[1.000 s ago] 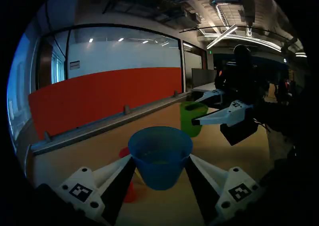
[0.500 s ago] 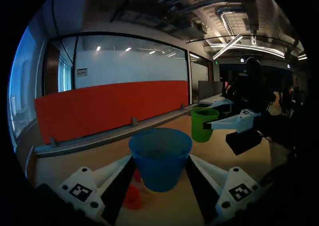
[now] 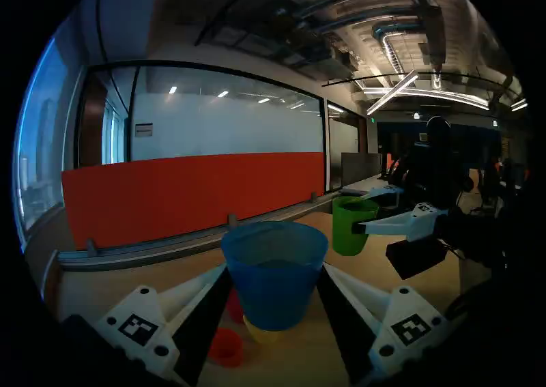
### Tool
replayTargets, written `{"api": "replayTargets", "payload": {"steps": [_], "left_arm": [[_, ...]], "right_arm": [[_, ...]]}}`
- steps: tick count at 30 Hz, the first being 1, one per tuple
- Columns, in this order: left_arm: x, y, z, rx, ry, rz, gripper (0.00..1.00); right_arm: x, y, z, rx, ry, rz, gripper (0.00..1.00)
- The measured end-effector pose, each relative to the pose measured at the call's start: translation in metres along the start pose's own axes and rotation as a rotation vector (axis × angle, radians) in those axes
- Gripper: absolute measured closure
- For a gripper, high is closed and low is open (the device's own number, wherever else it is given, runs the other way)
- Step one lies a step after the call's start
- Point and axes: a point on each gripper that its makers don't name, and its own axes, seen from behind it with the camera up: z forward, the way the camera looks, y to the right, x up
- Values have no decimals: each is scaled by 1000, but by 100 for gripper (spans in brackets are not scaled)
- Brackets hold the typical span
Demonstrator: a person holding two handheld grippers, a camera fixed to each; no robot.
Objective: Pour water
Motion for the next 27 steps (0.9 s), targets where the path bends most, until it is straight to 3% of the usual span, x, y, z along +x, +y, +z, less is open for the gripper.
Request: {"api": "replayTargets", "payload": {"steps": [9, 27], "left_arm": [[2, -4, 3, 1, 6, -12, 19], [11, -9, 4, 11, 30, 31, 19]], "right_arm": [[1, 0, 1, 5, -1, 7, 9], [-2, -5, 6, 42, 6, 34, 9]]}}
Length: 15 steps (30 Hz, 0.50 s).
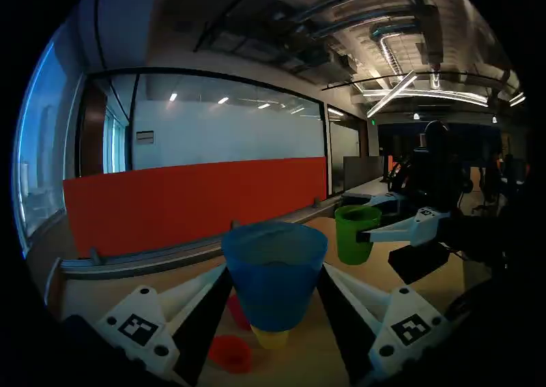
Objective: Pour water
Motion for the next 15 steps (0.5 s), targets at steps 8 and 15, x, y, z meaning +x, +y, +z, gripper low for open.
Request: {"api": "replayTargets", "payload": {"steps": [8, 15], "left_arm": [[11, -6, 0, 17, 25, 42, 19], [20, -7, -4, 25, 42, 90, 19]], "right_arm": [[-4, -10, 6, 27, -2, 6, 9], [-9, -21, 13, 55, -4, 19, 9]]}}
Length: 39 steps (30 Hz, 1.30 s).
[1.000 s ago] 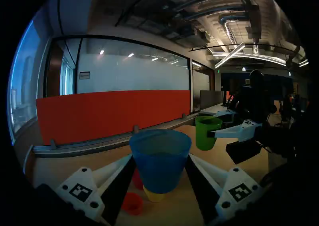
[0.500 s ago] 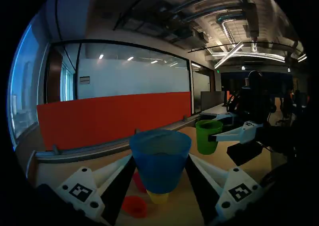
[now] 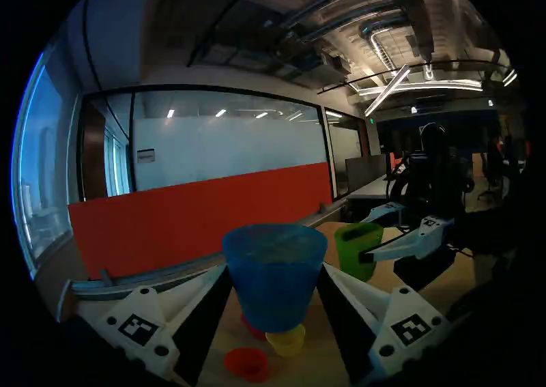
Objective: Pour water
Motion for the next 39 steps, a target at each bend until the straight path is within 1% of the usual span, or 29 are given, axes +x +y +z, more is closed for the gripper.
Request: {"api": "replayTargets", "payload": {"steps": [11, 20, 32, 39], "left_arm": [[22, -11, -3, 40, 24, 117, 19], [33, -19, 0, 65, 15, 212, 19], [44, -23, 3, 84, 7, 325, 19], [50, -25, 4, 91, -3, 396, 19]], "right_arm": [[-11, -18, 10, 52, -7, 12, 9], [-18, -33, 16, 89, -14, 10, 9], [-24, -55, 26, 142, -20, 8, 10], [-28, -63, 31, 164, -22, 9, 10]]}}
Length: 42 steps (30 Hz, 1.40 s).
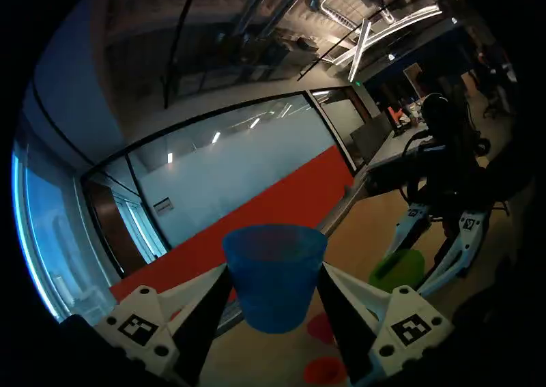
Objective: Pour water
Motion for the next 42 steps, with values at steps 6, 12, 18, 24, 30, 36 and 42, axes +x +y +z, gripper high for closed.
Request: {"api": "replayTargets", "payload": {"steps": [6, 12, 18, 24, 30, 36, 42], "left_arm": [[3, -1, 2, 7, -7, 50, 19], [9, -3, 3, 10, -3, 91, 19], [16, -1, 3, 13, -7, 144, 19], [18, 1, 3, 14, -16, 203, 19], [20, 1, 4, 16, -20, 235, 19], [24, 2, 6, 14, -14, 257, 19], [24, 3, 7, 13, -16, 288, 19]], "right_arm": [[-2, -5, 4, 14, -2, 1, 10], [-4, -9, 7, 24, -2, 1, 10], [-5, -12, 9, 33, -3, 2, 10], [-6, -13, 10, 39, -5, 0, 10], [-5, -15, 11, 46, -4, 0, 10], [-6, -16, 13, 47, -5, -3, 10], [-5, -17, 14, 50, -6, -7, 10]]}}
